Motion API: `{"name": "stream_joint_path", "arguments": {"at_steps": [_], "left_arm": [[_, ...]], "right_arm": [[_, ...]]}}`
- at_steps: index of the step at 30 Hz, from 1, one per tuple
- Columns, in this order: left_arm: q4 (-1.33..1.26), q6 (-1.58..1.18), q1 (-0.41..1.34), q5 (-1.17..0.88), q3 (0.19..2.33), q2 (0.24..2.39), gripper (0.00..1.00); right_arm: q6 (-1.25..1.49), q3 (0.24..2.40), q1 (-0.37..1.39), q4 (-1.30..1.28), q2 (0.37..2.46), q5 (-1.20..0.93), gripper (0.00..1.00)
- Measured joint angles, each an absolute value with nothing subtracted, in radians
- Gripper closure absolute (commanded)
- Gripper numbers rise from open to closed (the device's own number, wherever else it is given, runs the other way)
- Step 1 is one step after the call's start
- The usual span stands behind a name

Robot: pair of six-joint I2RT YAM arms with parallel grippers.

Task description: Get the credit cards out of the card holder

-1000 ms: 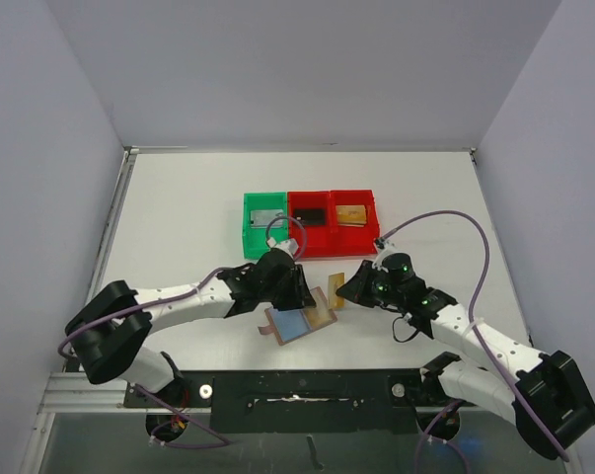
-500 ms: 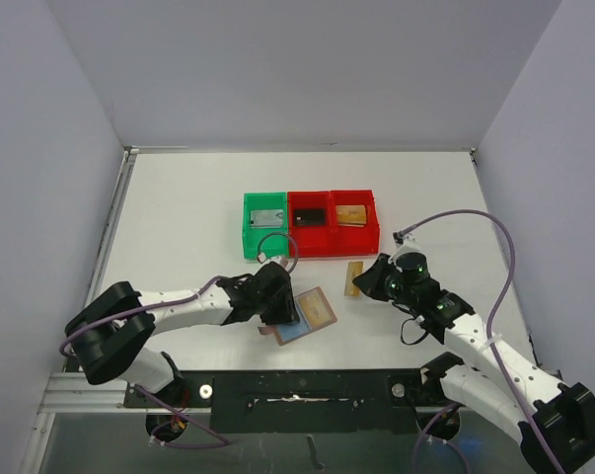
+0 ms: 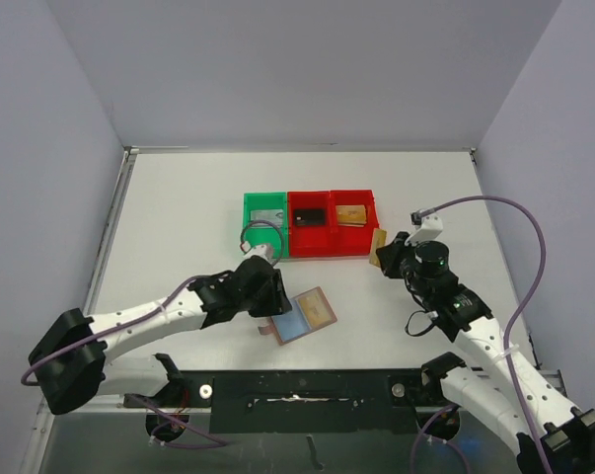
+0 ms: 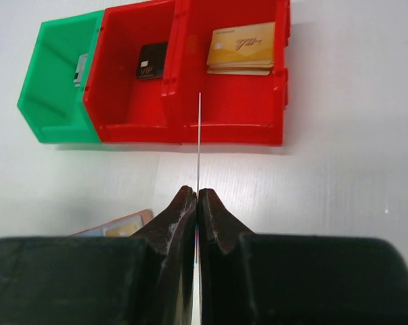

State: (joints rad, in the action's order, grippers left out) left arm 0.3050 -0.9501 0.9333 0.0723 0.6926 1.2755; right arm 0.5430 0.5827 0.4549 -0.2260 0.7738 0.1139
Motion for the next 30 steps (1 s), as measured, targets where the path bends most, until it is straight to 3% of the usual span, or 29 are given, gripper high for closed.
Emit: {"name": "stream_joint_path", "arguments": {"at_steps": [6,13,16,23,30], "left_arm": [[0.401,-0.889,0.834,0.102,0.702,1.100,0.36],[0.513,-0.766,0.570,0.089,0.725,0.935,0.26],[0.567,-0.691,0.459,0.075,0.757,0.921,0.21],[0.618,-0.586,0.345,0.071,0.788,0.917,0.19],[0.610,-0.522,0.343,0.127,0.822,0.903,0.19]], "right_arm": [[0.466,0.611,0.275,-0.221,0.754,0.003,1.00],[0.474,0.645,-0.098,-0.114,0.849,-0.367,1.00],[0.484,0.645,-0.172,-0.024,0.904,-0.465,0.99],[0.324,0.710,-0.077,0.057,1.066,-0.526,1.00],[-0.208,0.852,0.144,-0.059,1.156,-0.445,1.00]]}}
